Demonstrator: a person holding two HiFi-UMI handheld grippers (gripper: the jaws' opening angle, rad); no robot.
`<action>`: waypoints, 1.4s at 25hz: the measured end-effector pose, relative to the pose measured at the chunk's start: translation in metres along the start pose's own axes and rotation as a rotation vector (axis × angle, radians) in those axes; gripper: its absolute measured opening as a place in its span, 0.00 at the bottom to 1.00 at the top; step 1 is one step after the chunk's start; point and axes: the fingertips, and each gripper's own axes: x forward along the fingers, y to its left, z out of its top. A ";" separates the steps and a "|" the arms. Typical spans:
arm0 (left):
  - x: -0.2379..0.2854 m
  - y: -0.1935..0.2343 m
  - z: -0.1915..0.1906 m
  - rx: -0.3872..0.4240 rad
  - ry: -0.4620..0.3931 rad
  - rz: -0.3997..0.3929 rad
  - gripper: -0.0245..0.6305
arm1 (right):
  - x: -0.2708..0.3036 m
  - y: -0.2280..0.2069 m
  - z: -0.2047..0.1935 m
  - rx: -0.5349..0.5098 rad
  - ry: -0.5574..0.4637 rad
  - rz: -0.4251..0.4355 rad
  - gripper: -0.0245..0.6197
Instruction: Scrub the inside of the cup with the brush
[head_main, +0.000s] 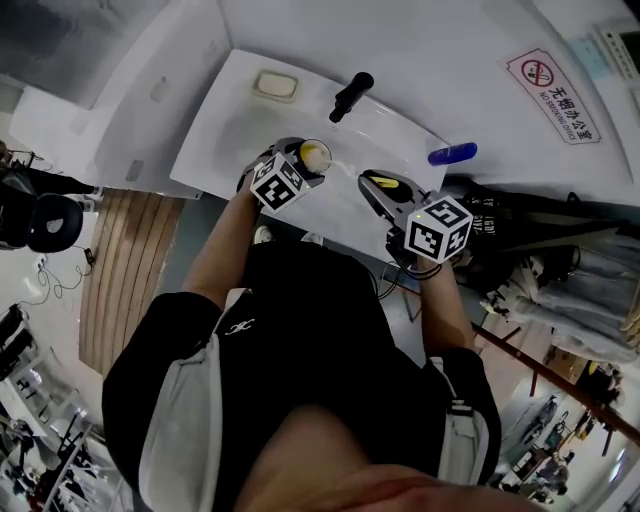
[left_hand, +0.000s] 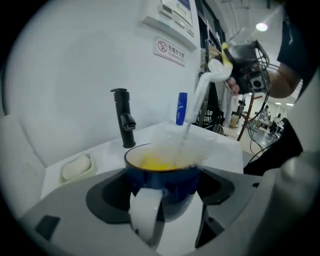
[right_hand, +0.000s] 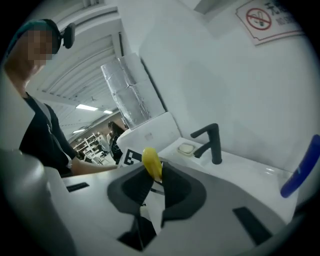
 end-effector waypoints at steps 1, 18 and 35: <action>0.002 -0.003 -0.001 0.031 0.017 -0.002 0.63 | 0.003 0.007 0.003 -0.023 0.003 0.011 0.13; 0.001 -0.060 -0.002 0.199 0.016 -0.141 0.63 | 0.087 0.016 0.066 -0.090 -0.066 0.064 0.12; -0.011 -0.069 0.007 0.041 -0.128 -0.244 0.63 | 0.064 -0.103 0.050 0.150 -0.033 -0.166 0.13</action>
